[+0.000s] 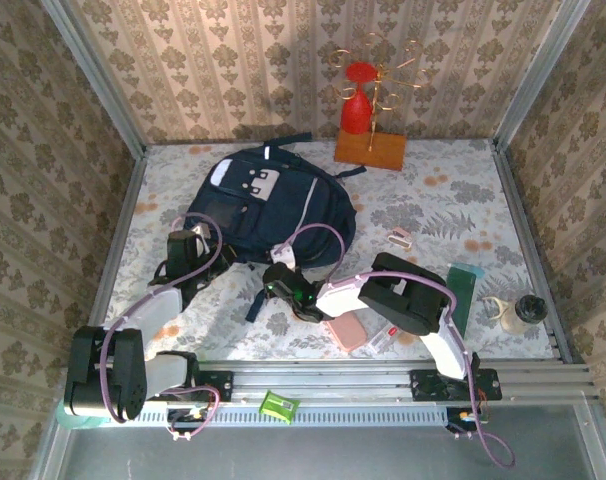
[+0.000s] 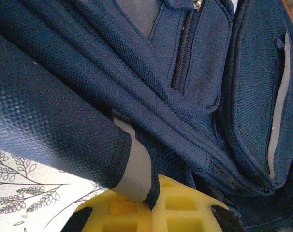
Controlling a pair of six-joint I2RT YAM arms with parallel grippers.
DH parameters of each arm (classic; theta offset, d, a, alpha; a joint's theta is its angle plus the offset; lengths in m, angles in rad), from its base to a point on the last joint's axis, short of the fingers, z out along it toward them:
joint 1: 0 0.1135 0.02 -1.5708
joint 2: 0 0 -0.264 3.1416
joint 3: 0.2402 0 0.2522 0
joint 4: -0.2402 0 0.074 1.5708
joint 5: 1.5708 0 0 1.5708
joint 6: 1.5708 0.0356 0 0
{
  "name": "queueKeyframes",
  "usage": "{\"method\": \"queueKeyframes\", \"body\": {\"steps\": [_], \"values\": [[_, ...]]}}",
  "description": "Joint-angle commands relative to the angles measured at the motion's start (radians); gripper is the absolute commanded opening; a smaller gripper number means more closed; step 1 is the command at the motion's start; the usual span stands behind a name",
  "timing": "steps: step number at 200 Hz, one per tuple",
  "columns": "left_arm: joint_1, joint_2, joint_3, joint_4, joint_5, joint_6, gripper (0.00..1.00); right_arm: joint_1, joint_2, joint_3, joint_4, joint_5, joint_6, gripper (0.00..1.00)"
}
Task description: Pack the student bag
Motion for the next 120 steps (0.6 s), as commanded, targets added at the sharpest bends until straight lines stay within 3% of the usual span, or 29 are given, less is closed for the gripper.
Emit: {"method": "queueKeyframes", "body": {"steps": [1,18,39,75,120], "values": [[0.007,-0.024,0.013,0.028,-0.004,0.024,0.00,-0.001,-0.002,-0.006,0.131,-0.145,-0.079,0.14],[0.008,-0.023,0.011,0.030,-0.001,0.021,0.00,0.003,0.011,0.017,0.134,-0.158,-0.111,0.29],[0.007,-0.024,0.010,0.032,0.002,0.019,0.00,0.006,0.032,0.057,0.116,-0.165,-0.147,0.37],[0.006,-0.027,0.009,0.034,0.002,0.018,0.00,0.007,0.077,0.136,0.058,-0.148,-0.170,0.41],[0.006,-0.029,0.008,0.034,0.003,0.018,0.00,0.002,0.108,0.198,-0.030,-0.040,-0.136,0.43]]}}
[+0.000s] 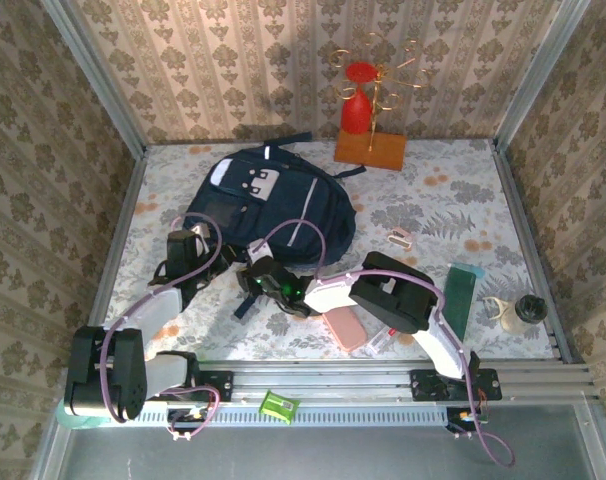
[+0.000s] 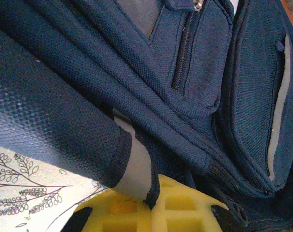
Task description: Pack the student bag
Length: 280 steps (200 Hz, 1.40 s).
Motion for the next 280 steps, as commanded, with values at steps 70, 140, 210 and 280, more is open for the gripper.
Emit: {"method": "queueKeyframes", "body": {"steps": [70,140,210,280], "values": [[0.006,-0.024,0.009,0.036,0.011,0.013,0.00,-0.008,0.035,0.067,0.031,0.056,0.000,0.30],[0.008,-0.026,0.008,0.034,0.007,0.016,0.00,-0.019,-0.029,-0.072,0.056,0.132,0.156,0.00],[0.009,-0.030,0.009,0.015,-0.010,0.031,0.00,-0.022,-0.075,-0.124,-0.062,0.249,0.250,0.00],[0.022,-0.070,0.003,-0.038,-0.090,0.078,0.00,-0.025,-0.151,-0.178,-0.244,0.269,0.342,0.00]]}}
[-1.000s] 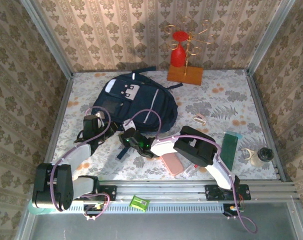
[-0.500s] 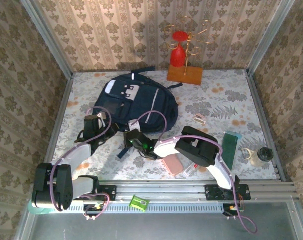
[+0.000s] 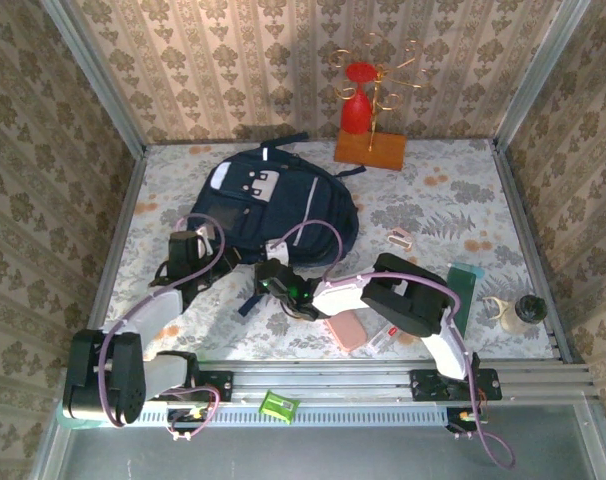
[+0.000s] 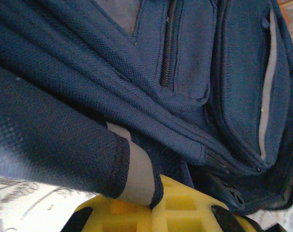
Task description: Pack the student bag
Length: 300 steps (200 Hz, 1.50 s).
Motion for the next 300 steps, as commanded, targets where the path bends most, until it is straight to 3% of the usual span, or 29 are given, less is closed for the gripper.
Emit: {"method": "queueKeyframes", "body": {"steps": [1,91,139,170,206,228,247,273,300], "values": [[0.034,-0.045,0.004,-0.007,-0.126,0.056,0.00,-0.029,-0.043,-0.061,-0.193,0.138,0.083,0.00],[0.058,-0.046,-0.003,-0.009,-0.129,0.063,0.00,-0.055,-0.177,-0.187,-0.197,0.062,0.056,0.00],[0.090,-0.053,-0.007,-0.022,-0.139,0.070,0.00,-0.097,-0.325,-0.283,-0.316,0.024,0.025,0.00],[0.100,-0.056,-0.003,-0.036,-0.163,0.085,0.00,-0.157,-0.380,-0.300,-0.385,-0.053,-0.028,0.00],[0.098,-0.038,0.008,-0.037,-0.162,0.104,0.00,-0.183,-0.406,-0.298,-0.320,-0.255,-0.185,0.00],[0.083,-0.063,0.014,-0.029,-0.140,0.111,0.36,-0.185,-0.433,-0.274,-0.327,-0.369,-0.274,0.00],[0.032,-0.118,0.033,-0.057,-0.156,0.162,0.53,-0.188,-0.449,-0.228,-0.403,-0.430,-0.338,0.00],[-0.097,-0.192,0.055,-0.088,-0.243,0.286,0.61,-0.213,-0.479,-0.213,-0.440,-0.517,-0.367,0.00],[-0.242,-0.205,0.051,-0.020,-0.233,0.442,0.62,-0.267,-0.508,-0.212,-0.445,-0.645,-0.362,0.00]]}}
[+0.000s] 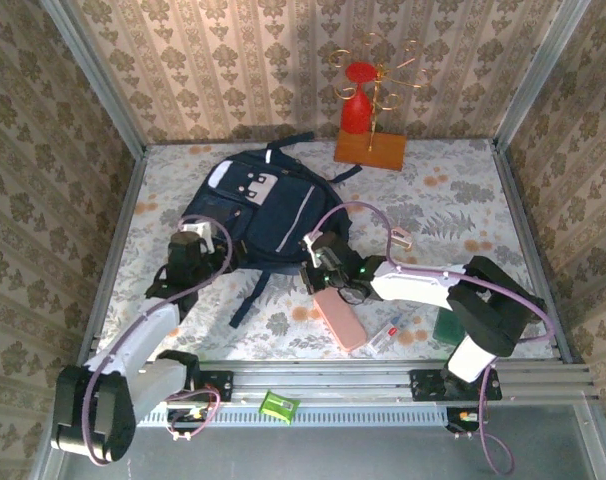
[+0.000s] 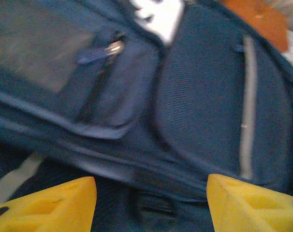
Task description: Pack the student bag
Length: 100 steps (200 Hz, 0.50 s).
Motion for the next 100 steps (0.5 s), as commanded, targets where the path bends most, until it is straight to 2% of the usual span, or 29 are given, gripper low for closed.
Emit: {"method": "queueKeyframes", "body": {"steps": [1,18,44,72,100], "values": [[-0.101,-0.014,0.026,0.052,-0.019,0.197,0.62,-0.041,-0.057,0.029,-0.039,-0.174,-0.039,0.00],[-0.204,-0.013,-0.006,0.152,0.009,0.337,0.63,-0.079,-0.072,0.047,-0.060,-0.258,-0.030,0.00],[-0.274,-0.004,-0.049,0.248,0.075,0.527,0.63,-0.135,-0.083,0.086,-0.125,-0.358,-0.020,0.00],[-0.306,0.068,-0.006,0.169,0.120,0.715,0.64,-0.164,-0.098,0.131,-0.213,-0.403,-0.031,0.00],[-0.319,0.164,0.065,0.116,0.136,0.803,0.65,-0.171,-0.105,0.168,-0.287,-0.423,-0.049,0.00]]}}
